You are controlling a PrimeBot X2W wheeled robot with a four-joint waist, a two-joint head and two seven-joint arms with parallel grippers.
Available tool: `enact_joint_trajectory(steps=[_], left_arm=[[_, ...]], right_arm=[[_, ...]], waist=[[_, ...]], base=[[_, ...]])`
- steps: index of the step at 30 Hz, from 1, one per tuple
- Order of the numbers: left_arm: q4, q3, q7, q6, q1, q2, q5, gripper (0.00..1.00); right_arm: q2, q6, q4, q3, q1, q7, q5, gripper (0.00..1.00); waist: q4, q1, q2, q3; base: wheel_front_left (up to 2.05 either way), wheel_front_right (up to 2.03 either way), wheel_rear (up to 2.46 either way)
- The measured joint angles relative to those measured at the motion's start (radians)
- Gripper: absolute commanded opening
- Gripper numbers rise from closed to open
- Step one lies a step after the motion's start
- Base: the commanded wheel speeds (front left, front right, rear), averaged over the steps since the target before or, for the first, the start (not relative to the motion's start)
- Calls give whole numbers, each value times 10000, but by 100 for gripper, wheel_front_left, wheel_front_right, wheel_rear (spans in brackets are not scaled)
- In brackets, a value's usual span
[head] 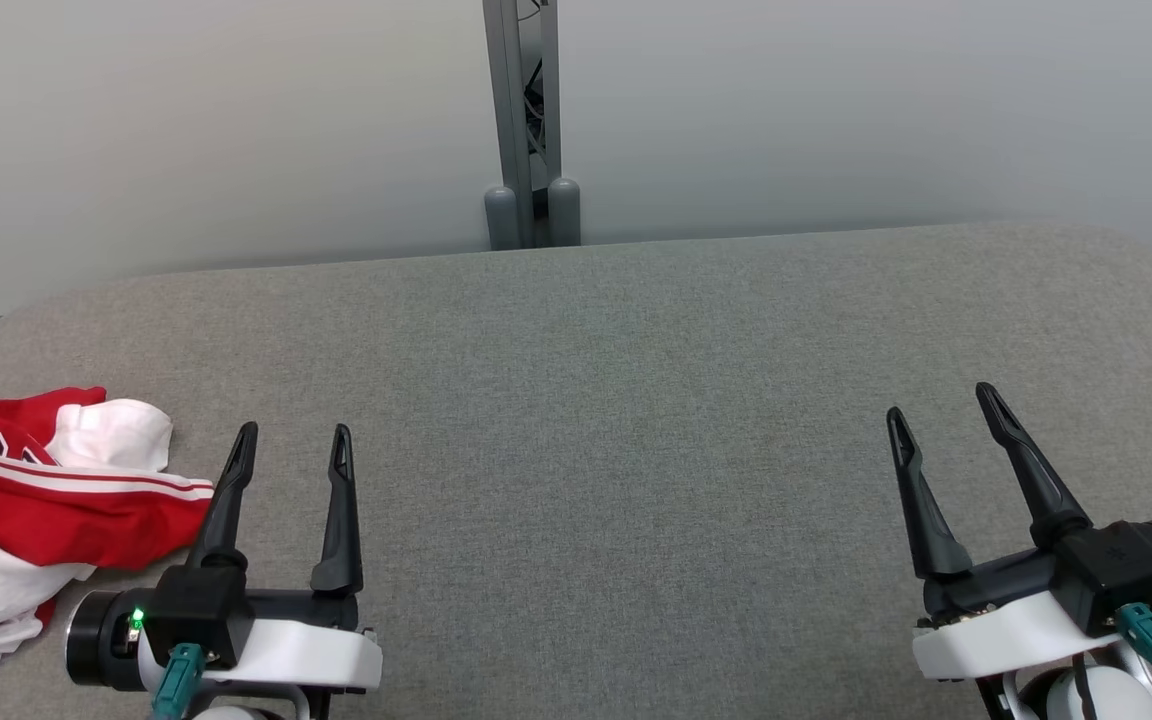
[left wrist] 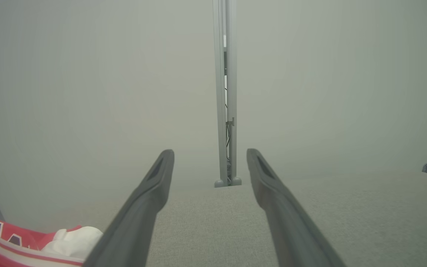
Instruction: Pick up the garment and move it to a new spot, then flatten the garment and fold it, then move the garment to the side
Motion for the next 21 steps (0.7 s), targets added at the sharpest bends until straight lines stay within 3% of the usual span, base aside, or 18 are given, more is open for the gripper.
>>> enact_joint_trajectory(steps=[12, 21], left_arm=[[238, -33, -6, -23, 4, 0, -35, 100], [362, -125, -12, 2, 12, 2, -161, 100]], right_arm=[[-8, 0, 424, 54, 60, -23, 353, 100], [-10, 2, 759, 372, 149, -23, 1091, 100]], waist=[[43, 0, 0, -76], [587, 0, 0, -86]], base=[[0, 0, 0], [0, 0, 0]])
